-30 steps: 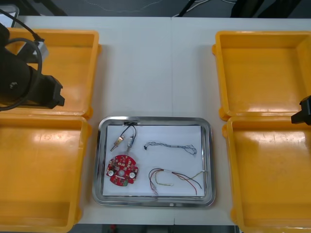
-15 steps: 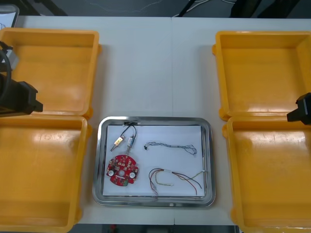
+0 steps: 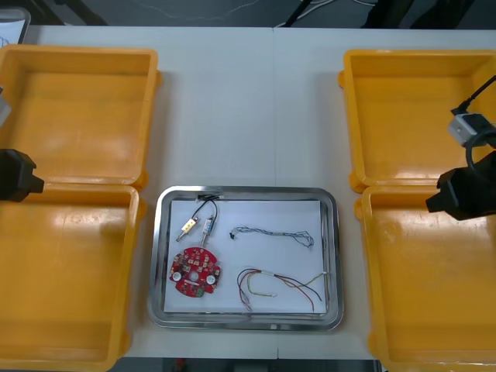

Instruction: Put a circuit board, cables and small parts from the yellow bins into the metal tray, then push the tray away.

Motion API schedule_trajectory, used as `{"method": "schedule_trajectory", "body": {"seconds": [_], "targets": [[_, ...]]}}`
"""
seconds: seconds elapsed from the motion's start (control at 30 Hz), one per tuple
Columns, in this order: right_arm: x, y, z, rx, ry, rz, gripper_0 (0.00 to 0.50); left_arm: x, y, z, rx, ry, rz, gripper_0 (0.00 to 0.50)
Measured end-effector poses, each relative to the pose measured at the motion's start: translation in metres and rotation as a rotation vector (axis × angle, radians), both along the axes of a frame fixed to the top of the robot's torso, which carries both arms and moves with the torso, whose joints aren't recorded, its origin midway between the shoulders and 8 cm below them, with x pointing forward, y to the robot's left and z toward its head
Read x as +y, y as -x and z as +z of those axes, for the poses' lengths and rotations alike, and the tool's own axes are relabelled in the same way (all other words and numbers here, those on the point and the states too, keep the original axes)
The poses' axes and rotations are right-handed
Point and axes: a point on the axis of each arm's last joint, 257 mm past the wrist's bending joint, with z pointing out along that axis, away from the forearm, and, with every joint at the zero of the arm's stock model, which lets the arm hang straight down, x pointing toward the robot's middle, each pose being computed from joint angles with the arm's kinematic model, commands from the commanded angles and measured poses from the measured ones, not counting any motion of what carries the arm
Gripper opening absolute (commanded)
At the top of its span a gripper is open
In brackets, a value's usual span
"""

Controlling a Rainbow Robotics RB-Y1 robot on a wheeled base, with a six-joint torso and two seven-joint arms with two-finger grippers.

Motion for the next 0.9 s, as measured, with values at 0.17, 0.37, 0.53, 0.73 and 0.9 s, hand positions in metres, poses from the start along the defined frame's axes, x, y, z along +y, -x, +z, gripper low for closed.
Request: {"method": "schedule_trajectory", "body": {"seconds": [0.17,0.37,0.53,0.73,0.9], "targets": [[0.020,0.008,-0.010,0.030,0.021,0.088,0.500,0.007,0.002,-0.002,0.000,-0.001,0.021,0.500],[0.046,0.015,-0.017,0.043,0.047,0.183,0.500,0.012,0.003,-0.001,-0.004,-0.005,0.036,0.500],[0.072,0.019,-0.025,0.047,0.064,0.273,0.500,0.012,0.005,-0.005,0.004,-0.004,0.039,0.500],[0.105,0.023,-0.034,0.048,0.097,0.392,0.500,0.013,0.008,-0.008,0.016,-0.004,0.041,0.500],[0.125,0.026,-0.043,0.039,0.166,0.528,0.500,0.013,0.009,-0.009,0.020,-0.004,0.041,0.500]]}}
